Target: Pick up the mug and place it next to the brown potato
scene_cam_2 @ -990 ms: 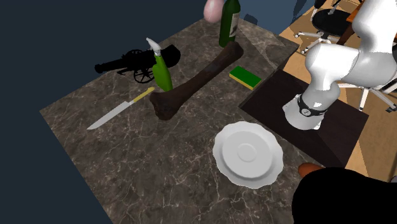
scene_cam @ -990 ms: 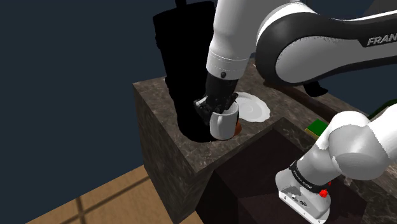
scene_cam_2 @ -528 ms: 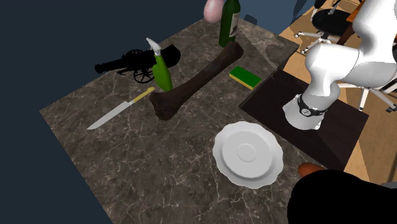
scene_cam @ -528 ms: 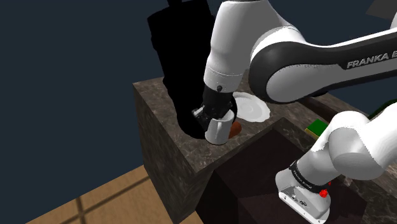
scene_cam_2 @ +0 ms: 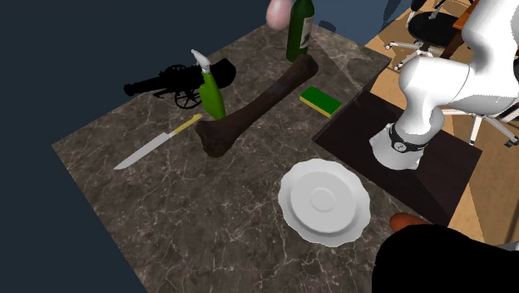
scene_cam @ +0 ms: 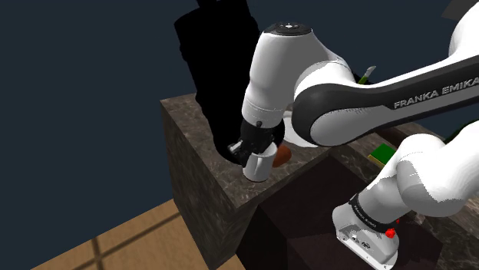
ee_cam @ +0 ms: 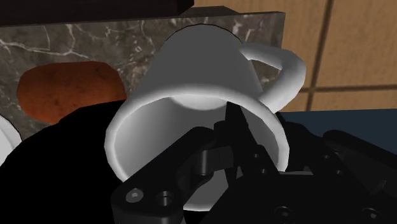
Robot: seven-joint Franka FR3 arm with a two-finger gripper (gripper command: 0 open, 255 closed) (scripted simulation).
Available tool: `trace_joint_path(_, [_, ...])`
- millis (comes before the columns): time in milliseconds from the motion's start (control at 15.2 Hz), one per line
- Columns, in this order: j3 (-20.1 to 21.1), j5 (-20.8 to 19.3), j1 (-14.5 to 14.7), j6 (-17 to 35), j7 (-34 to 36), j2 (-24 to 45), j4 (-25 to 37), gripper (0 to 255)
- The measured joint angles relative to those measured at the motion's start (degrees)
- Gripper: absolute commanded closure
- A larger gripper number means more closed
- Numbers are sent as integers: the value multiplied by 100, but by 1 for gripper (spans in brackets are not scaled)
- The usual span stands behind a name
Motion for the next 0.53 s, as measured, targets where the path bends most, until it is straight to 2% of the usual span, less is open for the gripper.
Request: trace_joint_path(528, [83, -73, -57, 268, 80, 277, -184, 255])
